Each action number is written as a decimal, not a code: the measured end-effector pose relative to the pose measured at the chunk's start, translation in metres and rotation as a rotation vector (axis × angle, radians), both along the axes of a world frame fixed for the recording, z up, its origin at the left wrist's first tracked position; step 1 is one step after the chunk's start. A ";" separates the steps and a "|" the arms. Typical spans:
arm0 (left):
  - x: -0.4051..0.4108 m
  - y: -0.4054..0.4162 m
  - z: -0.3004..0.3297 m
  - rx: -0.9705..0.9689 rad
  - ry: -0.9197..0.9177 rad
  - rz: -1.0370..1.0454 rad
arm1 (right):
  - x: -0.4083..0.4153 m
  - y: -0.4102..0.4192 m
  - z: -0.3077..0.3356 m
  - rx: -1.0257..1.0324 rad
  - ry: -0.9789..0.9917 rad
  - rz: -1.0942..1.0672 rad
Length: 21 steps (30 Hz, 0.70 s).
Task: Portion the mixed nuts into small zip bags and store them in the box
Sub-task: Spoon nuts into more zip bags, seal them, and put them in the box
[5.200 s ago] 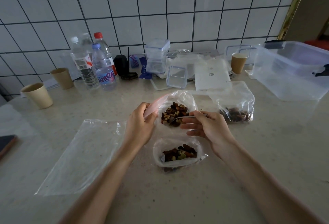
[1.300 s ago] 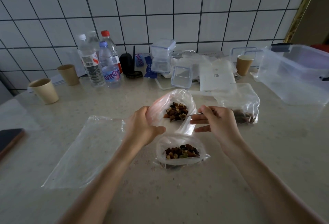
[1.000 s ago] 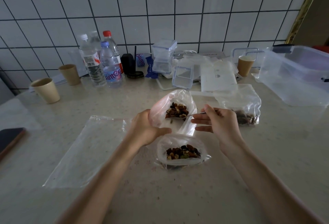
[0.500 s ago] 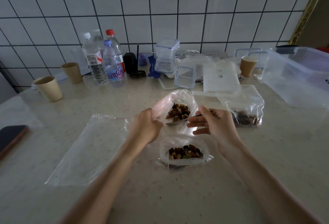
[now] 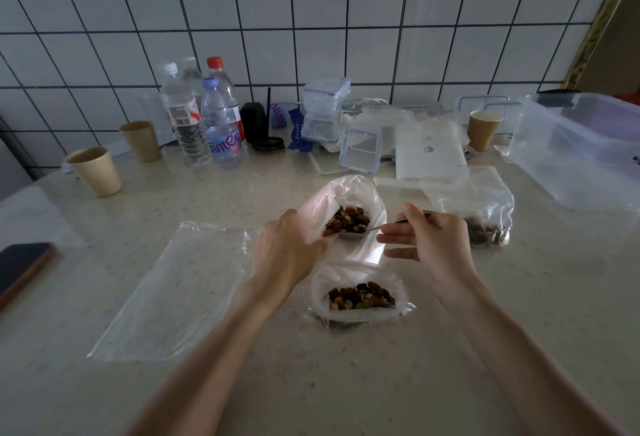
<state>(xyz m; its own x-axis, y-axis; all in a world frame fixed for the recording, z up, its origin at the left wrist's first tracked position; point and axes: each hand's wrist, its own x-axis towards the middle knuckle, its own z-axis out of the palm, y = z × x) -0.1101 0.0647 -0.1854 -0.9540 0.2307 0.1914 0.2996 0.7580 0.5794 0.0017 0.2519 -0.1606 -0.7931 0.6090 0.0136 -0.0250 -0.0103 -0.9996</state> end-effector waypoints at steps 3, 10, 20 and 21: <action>-0.001 -0.002 0.002 -0.021 0.007 0.001 | 0.001 0.003 0.002 0.073 0.020 -0.013; -0.001 -0.007 0.007 -0.106 -0.022 -0.080 | 0.001 0.010 0.007 0.073 0.042 -0.021; -0.013 -0.009 0.007 -0.110 -0.205 -0.160 | 0.000 0.008 0.005 0.005 0.073 -0.016; -0.014 -0.008 0.008 -0.095 -0.228 -0.162 | 0.000 0.008 0.005 0.014 0.065 -0.010</action>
